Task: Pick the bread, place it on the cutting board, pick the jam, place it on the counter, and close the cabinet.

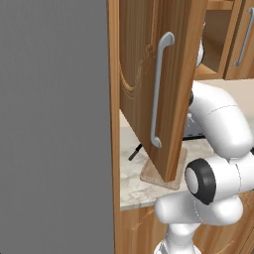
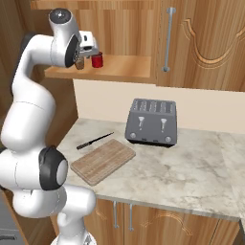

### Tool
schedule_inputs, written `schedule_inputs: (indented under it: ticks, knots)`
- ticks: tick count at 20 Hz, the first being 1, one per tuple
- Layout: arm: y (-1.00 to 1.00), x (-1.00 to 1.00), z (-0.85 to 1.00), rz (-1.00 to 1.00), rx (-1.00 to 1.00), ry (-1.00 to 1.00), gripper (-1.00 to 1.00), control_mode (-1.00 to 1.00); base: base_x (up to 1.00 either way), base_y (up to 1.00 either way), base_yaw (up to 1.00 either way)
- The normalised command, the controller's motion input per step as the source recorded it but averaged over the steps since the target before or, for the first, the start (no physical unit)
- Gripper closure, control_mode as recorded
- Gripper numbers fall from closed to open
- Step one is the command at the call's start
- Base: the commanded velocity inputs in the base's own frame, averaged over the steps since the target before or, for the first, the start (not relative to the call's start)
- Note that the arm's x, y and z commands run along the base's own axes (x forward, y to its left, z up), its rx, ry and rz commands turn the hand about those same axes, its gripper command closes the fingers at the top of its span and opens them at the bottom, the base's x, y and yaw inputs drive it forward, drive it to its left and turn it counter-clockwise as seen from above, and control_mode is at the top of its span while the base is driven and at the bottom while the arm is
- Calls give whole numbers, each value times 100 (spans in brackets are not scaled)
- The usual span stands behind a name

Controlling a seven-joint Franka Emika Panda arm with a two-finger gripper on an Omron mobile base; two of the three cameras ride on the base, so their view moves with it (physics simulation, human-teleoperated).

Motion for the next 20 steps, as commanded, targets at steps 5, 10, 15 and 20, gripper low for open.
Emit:
schedule_inputs:
  ticks: [5,10,15,20]
  knots:
    - [18,31,-16,0,0,0,-100,-100,0,0,0]
    - [17,29,-20,0,0,0,-100,-100,0,0,0]
    - [6,28,-9,0,0,0,-100,-100,0,0,0]
    - [0,33,0,0,0,0,-100,-100,0,0,0]
